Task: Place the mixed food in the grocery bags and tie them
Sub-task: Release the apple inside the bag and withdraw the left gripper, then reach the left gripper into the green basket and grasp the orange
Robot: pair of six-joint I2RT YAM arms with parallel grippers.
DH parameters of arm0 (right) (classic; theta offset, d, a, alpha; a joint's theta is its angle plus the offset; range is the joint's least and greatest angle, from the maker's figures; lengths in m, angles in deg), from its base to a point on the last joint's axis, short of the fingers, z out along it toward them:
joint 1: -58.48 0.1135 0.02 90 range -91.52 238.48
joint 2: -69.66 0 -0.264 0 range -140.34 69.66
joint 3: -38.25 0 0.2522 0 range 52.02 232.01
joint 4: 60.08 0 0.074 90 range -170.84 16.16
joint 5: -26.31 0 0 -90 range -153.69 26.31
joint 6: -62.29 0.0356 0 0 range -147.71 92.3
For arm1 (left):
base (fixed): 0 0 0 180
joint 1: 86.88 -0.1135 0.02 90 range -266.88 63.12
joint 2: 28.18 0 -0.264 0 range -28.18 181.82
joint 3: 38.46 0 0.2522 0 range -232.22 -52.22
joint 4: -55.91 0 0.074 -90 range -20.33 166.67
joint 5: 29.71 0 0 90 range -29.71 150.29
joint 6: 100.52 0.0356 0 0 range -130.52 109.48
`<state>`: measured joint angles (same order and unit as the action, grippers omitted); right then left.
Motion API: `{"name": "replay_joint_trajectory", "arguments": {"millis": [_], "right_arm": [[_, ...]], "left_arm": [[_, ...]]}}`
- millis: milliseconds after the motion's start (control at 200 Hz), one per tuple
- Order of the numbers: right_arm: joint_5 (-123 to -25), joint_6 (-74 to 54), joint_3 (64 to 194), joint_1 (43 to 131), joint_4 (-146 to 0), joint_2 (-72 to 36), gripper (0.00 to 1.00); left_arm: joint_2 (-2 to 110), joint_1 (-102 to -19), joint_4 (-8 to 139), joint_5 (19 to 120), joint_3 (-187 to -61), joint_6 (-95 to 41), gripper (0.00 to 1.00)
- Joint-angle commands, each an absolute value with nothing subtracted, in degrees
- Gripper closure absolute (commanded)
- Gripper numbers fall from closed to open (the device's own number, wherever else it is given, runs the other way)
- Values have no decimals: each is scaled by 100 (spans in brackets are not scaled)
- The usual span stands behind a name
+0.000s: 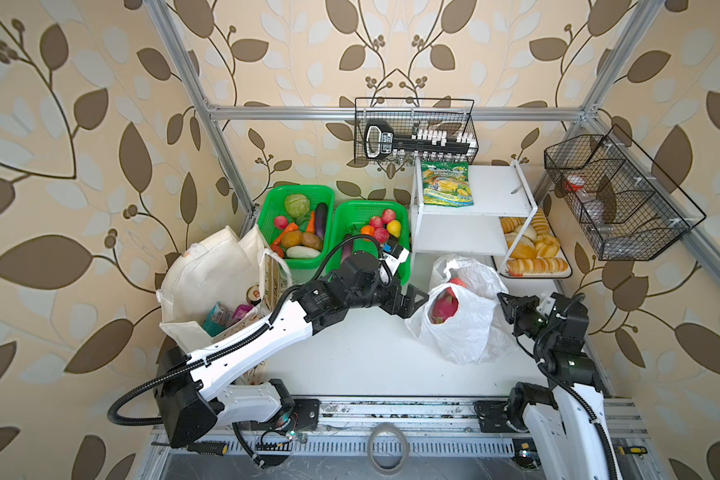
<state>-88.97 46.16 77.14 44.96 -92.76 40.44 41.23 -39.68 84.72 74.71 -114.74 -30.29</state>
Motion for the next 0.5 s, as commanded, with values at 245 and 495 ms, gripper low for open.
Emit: {"name": "replay_joint_trajectory", "arguments": {"millis": [245, 495], "right_arm": [[-8814, 4547, 7942, 4485, -9468, 4125, 100], [-8760, 4425, 7961, 4513, -9589, 4155, 100]], "left_arm": [[4497, -5282, 9485, 5890, -12049, -3669, 1], [6668, -5952, 11312, 5570, -13571, -3640, 1]]}}
